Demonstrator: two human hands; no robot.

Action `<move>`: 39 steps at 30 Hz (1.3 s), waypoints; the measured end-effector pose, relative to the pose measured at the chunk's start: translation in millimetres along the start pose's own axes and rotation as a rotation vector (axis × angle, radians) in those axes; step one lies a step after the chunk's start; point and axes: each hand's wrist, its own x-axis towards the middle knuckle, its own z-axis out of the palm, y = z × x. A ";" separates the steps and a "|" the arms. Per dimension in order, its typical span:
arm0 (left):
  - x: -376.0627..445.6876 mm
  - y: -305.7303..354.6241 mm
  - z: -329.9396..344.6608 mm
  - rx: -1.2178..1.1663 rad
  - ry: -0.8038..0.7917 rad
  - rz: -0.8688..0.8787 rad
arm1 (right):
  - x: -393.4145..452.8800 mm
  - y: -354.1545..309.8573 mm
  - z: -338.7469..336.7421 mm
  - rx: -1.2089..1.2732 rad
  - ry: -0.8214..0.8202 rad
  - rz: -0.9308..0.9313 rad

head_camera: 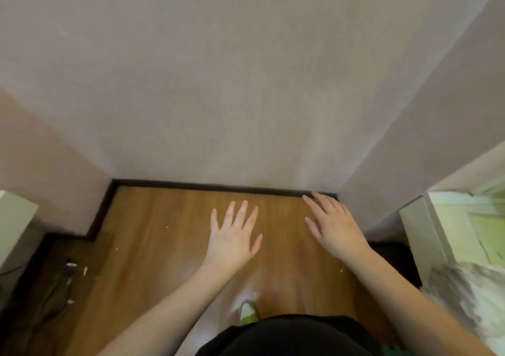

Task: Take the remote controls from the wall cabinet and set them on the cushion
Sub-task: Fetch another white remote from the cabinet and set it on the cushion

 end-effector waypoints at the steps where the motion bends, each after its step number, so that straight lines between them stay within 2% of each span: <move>1: -6.9 -13.9 -1.4 -0.014 0.013 -0.070 | 7.2 -15.4 1.4 -0.006 0.000 -0.024; 9: -53.9 -85.7 -0.5 -0.116 0.085 -0.484 | 57.2 -113.8 -4.6 -0.114 0.062 -0.225; 12: -64.9 -94.0 -0.1 -0.125 0.111 -0.594 | 75.6 -138.9 0.5 -0.118 0.041 -0.368; 16: -74.8 -99.8 0.1 -0.139 0.063 -0.693 | 99.9 -163.3 2.5 -0.091 -0.013 -0.598; 19: -79.2 -100.1 -7.4 -0.126 0.072 -0.861 | 119.6 -175.0 0.3 -0.093 -0.028 -0.845; 22: -83.9 -101.3 -16.1 -0.125 0.081 -0.999 | 136.3 -191.5 -4.7 -0.066 -0.003 -0.959; 31: -135.9 -121.3 -32.8 -0.121 0.190 -1.227 | 131.3 -280.5 -4.4 -0.047 -0.007 -1.165; 34: -170.7 -135.6 -28.9 -0.099 0.244 -1.270 | 119.3 -323.4 -2.8 -0.046 0.012 -1.241; 39: -238.9 -167.9 -25.2 -0.102 0.244 -1.314 | 89.0 -409.4 -2.7 -0.038 0.047 -1.315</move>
